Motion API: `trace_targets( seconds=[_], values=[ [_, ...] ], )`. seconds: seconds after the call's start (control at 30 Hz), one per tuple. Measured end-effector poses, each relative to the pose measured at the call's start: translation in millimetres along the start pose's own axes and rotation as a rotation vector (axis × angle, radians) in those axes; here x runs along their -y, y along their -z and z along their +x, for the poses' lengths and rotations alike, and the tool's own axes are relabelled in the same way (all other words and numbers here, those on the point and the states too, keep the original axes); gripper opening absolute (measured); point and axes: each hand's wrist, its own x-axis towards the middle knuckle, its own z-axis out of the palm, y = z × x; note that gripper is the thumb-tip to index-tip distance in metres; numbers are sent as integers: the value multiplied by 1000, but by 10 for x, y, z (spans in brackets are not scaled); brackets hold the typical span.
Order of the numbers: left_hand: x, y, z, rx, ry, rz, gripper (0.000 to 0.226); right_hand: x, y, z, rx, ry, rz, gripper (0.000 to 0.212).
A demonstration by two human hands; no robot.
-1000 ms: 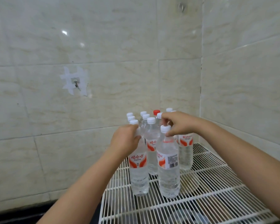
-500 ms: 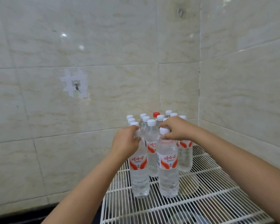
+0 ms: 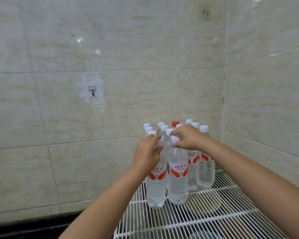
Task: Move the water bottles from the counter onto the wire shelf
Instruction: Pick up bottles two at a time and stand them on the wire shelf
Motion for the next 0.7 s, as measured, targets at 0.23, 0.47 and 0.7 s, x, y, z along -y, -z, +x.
trace_targets(
  seconds=[0.23, 0.47, 0.7],
  values=[
    [-39, -129, -5, -58, 7, 44, 22, -116, -52, -4, -59, -52, 63, 35],
    [1, -103, 10, -3, -14, 57, 23, -141, -77, -30, -75, -61, 154, 37],
    [111, -89, 4, -32, -82, 105, 25, -84, -112, 25, -79, -57, 167, 31]
  ],
)
